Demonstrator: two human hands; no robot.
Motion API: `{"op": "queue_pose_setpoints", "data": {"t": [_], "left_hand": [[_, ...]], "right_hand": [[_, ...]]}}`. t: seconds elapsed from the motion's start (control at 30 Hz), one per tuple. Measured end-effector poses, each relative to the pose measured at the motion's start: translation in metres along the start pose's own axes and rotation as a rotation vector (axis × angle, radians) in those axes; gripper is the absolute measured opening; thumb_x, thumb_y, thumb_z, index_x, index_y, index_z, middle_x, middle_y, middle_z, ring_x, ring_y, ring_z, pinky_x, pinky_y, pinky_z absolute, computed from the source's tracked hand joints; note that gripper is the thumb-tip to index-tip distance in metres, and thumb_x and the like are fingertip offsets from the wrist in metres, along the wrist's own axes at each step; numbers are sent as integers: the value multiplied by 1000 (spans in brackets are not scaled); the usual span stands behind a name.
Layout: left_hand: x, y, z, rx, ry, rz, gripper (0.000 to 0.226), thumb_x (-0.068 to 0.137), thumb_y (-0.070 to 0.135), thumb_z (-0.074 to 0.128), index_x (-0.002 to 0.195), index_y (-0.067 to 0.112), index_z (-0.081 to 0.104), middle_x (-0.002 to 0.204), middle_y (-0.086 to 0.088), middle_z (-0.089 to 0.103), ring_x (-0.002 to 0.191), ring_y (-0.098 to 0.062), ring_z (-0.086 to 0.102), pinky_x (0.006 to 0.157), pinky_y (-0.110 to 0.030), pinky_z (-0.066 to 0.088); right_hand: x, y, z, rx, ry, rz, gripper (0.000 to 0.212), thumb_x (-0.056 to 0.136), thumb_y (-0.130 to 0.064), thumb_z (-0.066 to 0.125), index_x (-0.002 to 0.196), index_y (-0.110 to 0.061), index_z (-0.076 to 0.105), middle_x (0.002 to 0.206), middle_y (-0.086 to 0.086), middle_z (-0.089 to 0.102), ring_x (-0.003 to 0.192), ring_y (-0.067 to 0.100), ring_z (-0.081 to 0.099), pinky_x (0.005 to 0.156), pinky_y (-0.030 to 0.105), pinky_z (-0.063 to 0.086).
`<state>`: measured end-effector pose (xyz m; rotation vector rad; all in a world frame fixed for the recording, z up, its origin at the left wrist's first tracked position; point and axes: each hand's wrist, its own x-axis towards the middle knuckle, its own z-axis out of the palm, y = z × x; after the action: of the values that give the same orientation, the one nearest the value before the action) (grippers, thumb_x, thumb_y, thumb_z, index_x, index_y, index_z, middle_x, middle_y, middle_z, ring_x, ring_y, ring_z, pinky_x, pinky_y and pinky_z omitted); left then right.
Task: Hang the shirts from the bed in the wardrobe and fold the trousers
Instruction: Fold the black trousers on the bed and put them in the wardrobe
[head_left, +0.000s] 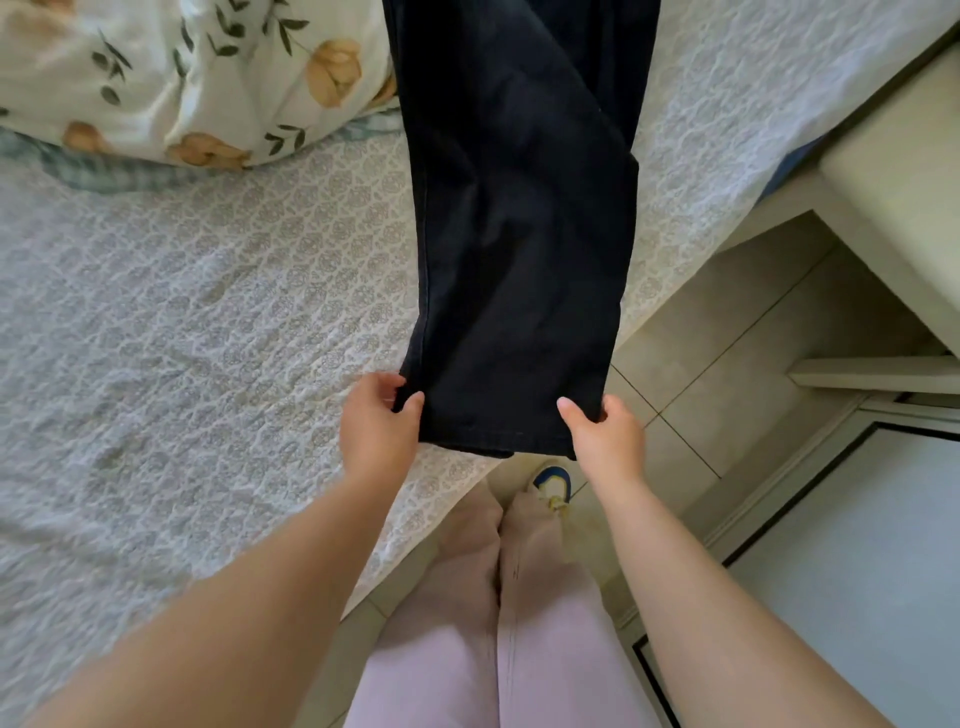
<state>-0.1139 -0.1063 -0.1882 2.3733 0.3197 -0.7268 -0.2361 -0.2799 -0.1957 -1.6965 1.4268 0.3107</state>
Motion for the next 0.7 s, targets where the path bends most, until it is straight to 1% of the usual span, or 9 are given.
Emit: {"op": "queue_pose_setpoints", "data": {"t": [0.1,0.17,0.23,0.33,0.4,0.47,0.53,0.63,0.7], "left_hand": [[-1,-1,-11,129,-41,6,10,90,28,61,97,31,54,81,18,57,73,-3,56,62,-29,47],[0,4,-19,76,-106,-28,3,91,28,60,93,29,63,85,12,64,79,-11,61,70,-32,50],[1,17,-28,-241,-210,-137,12,93,26,58,88,19,67,90,3,68,88,-18,63,79,-31,49],[4,45,-42,-661,-376,-204,16,97,20,52,89,12,63,97,-5,69,95,-21,65,85,-32,51],[5,58,-47,-801,-440,-180,14,98,18,51,96,10,62,96,-3,71,92,-17,68,79,-27,54],[5,62,-46,-839,-478,-168,14,98,17,50,100,11,63,96,-2,73,91,-16,69,75,-25,55],[6,57,-36,-766,-467,-217,16,99,18,49,102,13,63,103,-6,72,98,-20,68,82,-30,55],[8,36,-19,-386,-389,-262,17,97,22,52,105,14,65,113,-9,67,102,-24,63,95,-40,50],[8,20,-10,-144,-387,-195,24,94,28,57,113,15,63,115,-1,63,97,-18,61,90,-36,51]], "right_hand": [[-4,-8,-9,-136,125,-114,24,84,-32,65,82,-11,55,94,-2,48,86,20,50,70,30,42],[-8,-17,-21,-125,142,-190,20,84,-28,64,76,-14,53,89,-3,48,80,17,48,65,28,39],[-10,-28,-35,61,58,-172,16,86,-24,61,73,-22,53,80,-9,56,72,10,52,57,20,38],[-11,-51,-59,597,-165,-14,9,91,-18,57,87,-25,59,88,-12,67,82,6,64,65,21,51],[-8,-62,-70,840,-253,64,7,93,-16,56,95,-21,61,87,-9,71,78,6,68,59,23,54],[-4,-66,-75,956,-273,119,6,93,-18,57,97,-19,62,79,-10,72,68,4,68,52,19,51],[2,-61,-69,921,-280,179,7,92,-21,59,97,-21,62,81,-8,71,67,7,67,51,21,50],[5,-39,-51,494,-283,281,13,89,-22,62,101,-22,57,89,-4,64,72,13,57,55,25,44],[3,-21,-40,211,-271,326,20,86,-26,65,102,-18,55,80,-4,57,62,13,47,51,24,36]]}}
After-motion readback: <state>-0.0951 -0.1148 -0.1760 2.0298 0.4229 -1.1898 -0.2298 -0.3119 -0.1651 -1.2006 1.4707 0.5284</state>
